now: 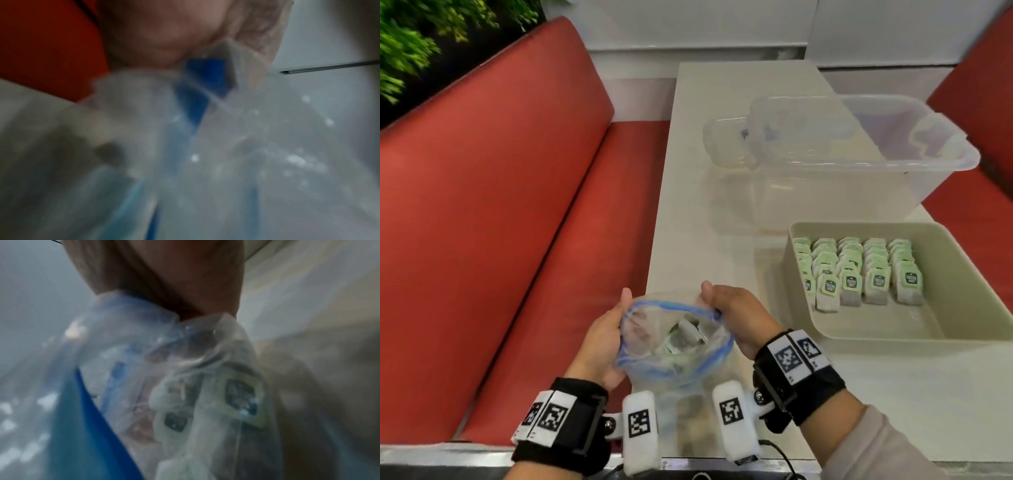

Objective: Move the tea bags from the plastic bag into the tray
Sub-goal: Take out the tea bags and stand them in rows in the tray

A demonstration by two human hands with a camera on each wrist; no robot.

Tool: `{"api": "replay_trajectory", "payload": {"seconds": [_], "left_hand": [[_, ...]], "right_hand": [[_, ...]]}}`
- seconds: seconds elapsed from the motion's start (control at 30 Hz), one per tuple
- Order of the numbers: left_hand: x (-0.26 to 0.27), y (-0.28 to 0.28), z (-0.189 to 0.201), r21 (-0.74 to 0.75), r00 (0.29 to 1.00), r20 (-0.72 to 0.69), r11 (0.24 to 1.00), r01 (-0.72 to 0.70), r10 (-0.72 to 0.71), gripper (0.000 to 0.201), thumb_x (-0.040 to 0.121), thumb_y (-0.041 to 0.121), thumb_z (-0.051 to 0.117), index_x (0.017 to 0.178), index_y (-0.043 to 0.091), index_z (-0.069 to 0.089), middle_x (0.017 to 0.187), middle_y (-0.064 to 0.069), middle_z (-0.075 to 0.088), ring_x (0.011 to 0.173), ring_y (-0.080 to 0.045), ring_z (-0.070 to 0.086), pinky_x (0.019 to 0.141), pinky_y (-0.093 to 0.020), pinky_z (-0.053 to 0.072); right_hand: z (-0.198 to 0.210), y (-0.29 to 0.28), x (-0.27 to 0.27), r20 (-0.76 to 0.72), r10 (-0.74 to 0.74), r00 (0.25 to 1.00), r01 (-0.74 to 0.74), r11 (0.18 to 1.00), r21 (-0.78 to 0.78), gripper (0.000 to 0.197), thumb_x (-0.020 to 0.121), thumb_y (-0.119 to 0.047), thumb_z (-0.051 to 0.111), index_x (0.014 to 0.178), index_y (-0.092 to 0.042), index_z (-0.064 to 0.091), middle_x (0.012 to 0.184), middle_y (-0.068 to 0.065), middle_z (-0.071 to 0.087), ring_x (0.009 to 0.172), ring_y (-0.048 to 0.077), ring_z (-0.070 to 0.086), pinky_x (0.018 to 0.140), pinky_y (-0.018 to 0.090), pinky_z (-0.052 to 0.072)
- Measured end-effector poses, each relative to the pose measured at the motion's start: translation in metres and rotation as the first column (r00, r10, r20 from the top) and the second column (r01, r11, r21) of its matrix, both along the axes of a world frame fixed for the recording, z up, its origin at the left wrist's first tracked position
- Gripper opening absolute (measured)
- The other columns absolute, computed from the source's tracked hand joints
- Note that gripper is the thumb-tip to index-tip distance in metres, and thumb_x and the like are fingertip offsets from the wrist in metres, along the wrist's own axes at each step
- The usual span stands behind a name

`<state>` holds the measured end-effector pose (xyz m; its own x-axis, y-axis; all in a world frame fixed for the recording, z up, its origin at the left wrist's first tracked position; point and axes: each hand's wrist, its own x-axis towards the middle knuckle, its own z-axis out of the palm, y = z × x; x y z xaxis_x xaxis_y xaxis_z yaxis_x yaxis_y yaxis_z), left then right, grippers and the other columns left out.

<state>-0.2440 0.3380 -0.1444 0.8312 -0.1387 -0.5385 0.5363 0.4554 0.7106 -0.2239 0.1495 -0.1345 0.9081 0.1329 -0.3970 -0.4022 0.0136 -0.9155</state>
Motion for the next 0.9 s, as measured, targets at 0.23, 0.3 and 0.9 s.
{"api": "replay_trajectory", "payload": {"seconds": [0.23,0.3,0.9], "left_hand": [[-0.008,-0.005,-0.021,-0.112,0.985,0.164,0.993,-0.034,0.052,0.077,0.059,0.051,0.08,0.117,0.004,0.059,0.104,-0.014,0.069,0.091,-0.023,0.068,0.075,-0.034,0.057],[-0.013,-0.007,-0.02,0.073,0.984,0.15,0.994,0.081,-0.091,0.058,0.067,0.043,0.077,0.109,0.007,0.059,0.092,-0.007,0.068,0.077,-0.017,0.064,0.069,-0.029,0.053],[0.043,-0.045,0.027,0.455,0.911,0.193,0.856,0.246,-0.364,0.035,0.096,0.032,0.046,0.074,0.007,0.057,0.056,0.004,0.056,0.052,-0.012,0.05,0.053,-0.022,0.043]], "right_hand": [[-0.009,-0.008,0.0,0.231,-0.115,0.966,0.214,0.858,-0.466,0.023,0.078,-0.029,0.071,0.08,-0.015,0.053,0.074,-0.006,0.053,0.069,0.013,0.051,0.062,0.024,0.039],[-0.014,-0.011,0.002,0.206,-0.158,0.966,0.229,0.892,-0.39,0.021,0.084,-0.023,0.065,0.068,-0.017,0.055,0.069,0.0,0.058,0.068,0.018,0.054,0.069,0.031,0.044],[0.013,-0.008,0.016,-0.042,-0.066,0.997,0.07,0.992,0.108,0.037,0.099,-0.024,0.045,0.07,-0.007,0.06,0.064,0.006,0.063,0.061,0.02,0.058,0.068,0.031,0.047]]}}
